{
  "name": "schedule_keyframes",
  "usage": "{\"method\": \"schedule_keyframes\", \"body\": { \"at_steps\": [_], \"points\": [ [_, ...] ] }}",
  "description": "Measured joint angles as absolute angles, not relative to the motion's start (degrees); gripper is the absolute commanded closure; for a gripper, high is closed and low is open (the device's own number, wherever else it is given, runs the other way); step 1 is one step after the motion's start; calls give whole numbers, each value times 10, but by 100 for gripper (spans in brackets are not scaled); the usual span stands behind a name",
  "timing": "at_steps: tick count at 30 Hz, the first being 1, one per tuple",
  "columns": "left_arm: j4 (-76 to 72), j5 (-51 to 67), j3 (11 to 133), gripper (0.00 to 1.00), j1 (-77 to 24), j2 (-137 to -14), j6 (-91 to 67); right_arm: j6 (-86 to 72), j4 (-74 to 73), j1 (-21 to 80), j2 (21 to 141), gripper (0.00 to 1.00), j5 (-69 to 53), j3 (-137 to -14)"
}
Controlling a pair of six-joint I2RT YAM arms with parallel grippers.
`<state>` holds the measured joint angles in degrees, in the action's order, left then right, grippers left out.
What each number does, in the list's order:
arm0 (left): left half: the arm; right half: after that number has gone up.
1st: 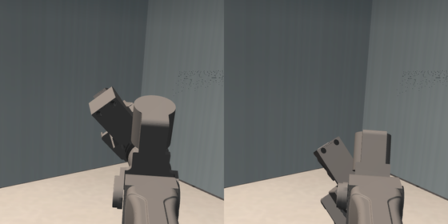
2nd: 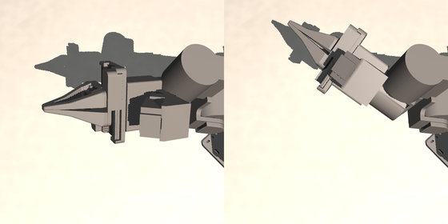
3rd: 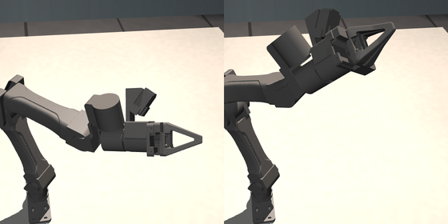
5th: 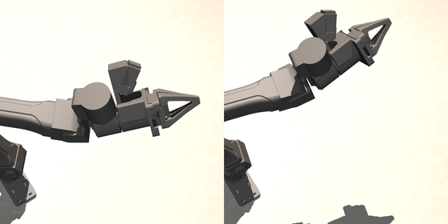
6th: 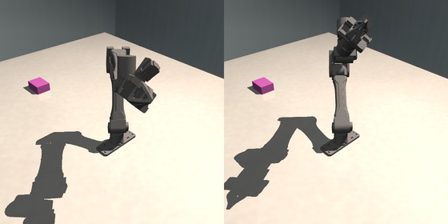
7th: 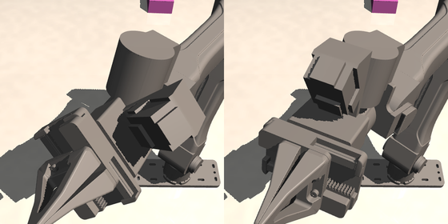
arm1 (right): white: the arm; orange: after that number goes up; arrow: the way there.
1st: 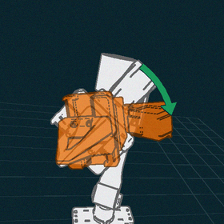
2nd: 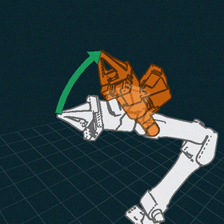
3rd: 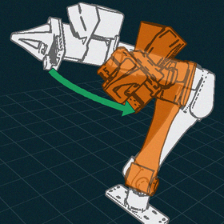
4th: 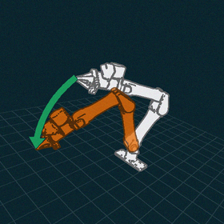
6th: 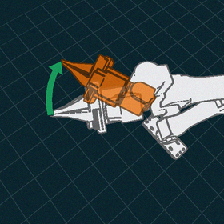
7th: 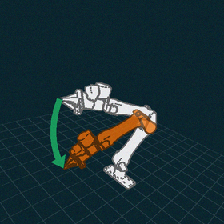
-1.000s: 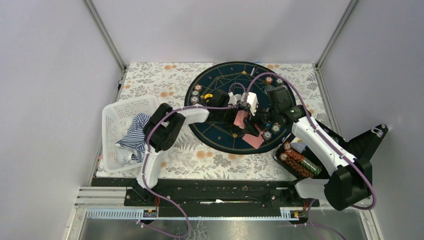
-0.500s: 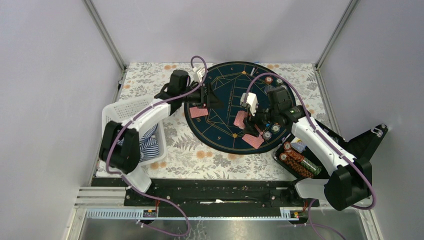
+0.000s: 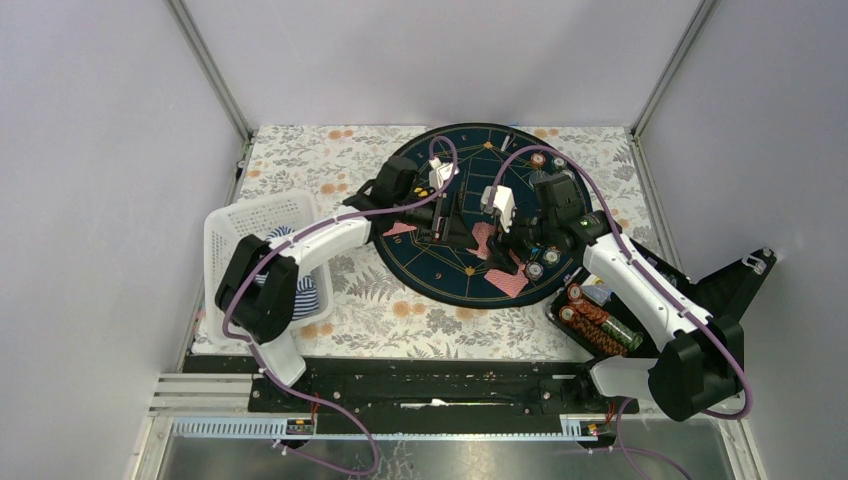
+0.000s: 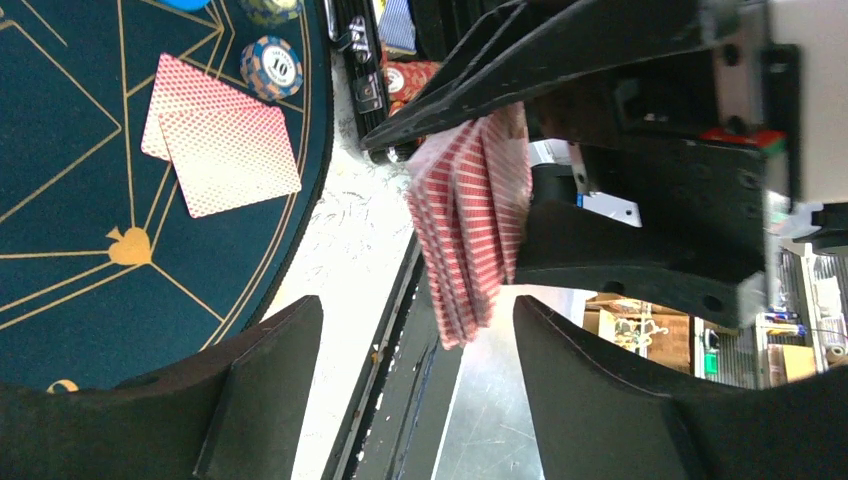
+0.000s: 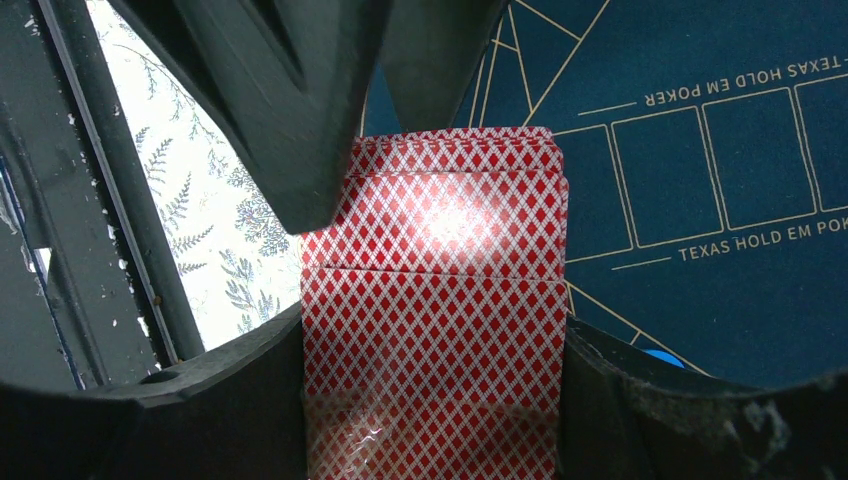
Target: Distribute texas hold em gaming equipment
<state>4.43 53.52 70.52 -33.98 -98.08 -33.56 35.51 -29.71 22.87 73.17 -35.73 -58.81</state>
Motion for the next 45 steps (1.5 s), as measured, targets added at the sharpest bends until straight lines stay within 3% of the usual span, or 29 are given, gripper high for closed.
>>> {"method": "schedule_keyframes", "body": {
  "at_steps": [15,18,23,28,32,45],
  "points": [
    [58,536,720,54,-333,-998,-345,355,-297,229,732,100,-356,-586],
    [59,536,715,51,-323,-995,-345,355,-297,229,732,100,-356,-586],
    [36,539,704,32,-316,-982,-351,355,-297,229,732,100,-357,-586],
    [-1,542,702,29,-323,-973,-372,355,-297,229,732,100,-357,-586],
    [-1,541,708,29,-337,-979,-381,356,-297,229,732,100,-361,-586],
    [10,542,715,52,-341,-1006,-392,361,-288,229,722,100,-374,-576]
  ]
}}
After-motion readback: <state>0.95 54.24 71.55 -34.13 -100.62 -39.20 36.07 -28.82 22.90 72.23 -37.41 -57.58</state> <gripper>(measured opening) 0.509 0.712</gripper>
